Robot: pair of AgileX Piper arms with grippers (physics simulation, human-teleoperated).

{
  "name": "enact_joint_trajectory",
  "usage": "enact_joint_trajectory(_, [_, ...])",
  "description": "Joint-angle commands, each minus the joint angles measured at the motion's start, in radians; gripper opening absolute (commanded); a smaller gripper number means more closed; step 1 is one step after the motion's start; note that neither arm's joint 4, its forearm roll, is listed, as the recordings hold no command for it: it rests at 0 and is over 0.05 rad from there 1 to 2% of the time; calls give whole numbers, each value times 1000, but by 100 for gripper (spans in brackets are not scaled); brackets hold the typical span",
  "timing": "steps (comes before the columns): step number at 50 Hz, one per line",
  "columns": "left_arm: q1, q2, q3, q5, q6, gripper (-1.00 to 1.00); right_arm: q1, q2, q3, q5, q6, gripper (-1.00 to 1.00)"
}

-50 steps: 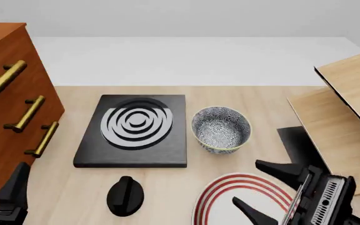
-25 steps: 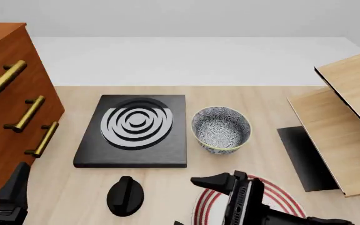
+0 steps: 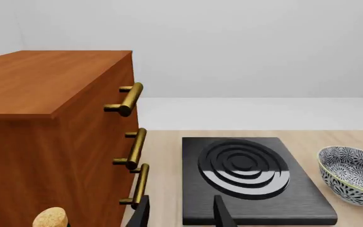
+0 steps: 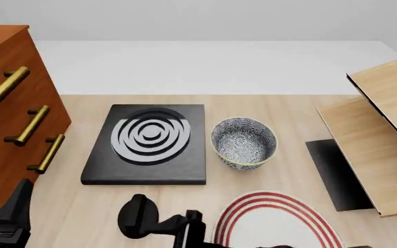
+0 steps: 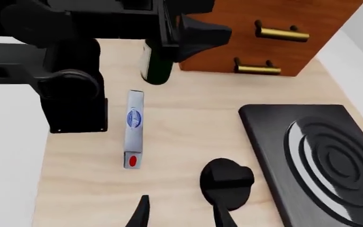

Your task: Pick up the cream cheese and put it in the bowl.

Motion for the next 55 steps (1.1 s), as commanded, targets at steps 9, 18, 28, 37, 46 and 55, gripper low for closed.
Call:
enact_joint_trajectory(9, [0,0,0,0,0,100,110,226,-193,14,30,100])
enact_joint_trajectory(18, [0,0,0,0,0,100,132,296,-251,21,38,100])
enact_joint_trajectory(28, [0,0,0,0,0,100,136,332,-291,29,49,100])
enact_joint_trajectory(37, [0,0,0,0,0,100,118,349,-298,21,54,100])
enact_joint_trajectory(46, [0,0,0,0,0,100,115,394,-320,9,73,100])
enact_joint_trajectory(55, [0,0,0,0,0,100,124,433,-346,6,91,100])
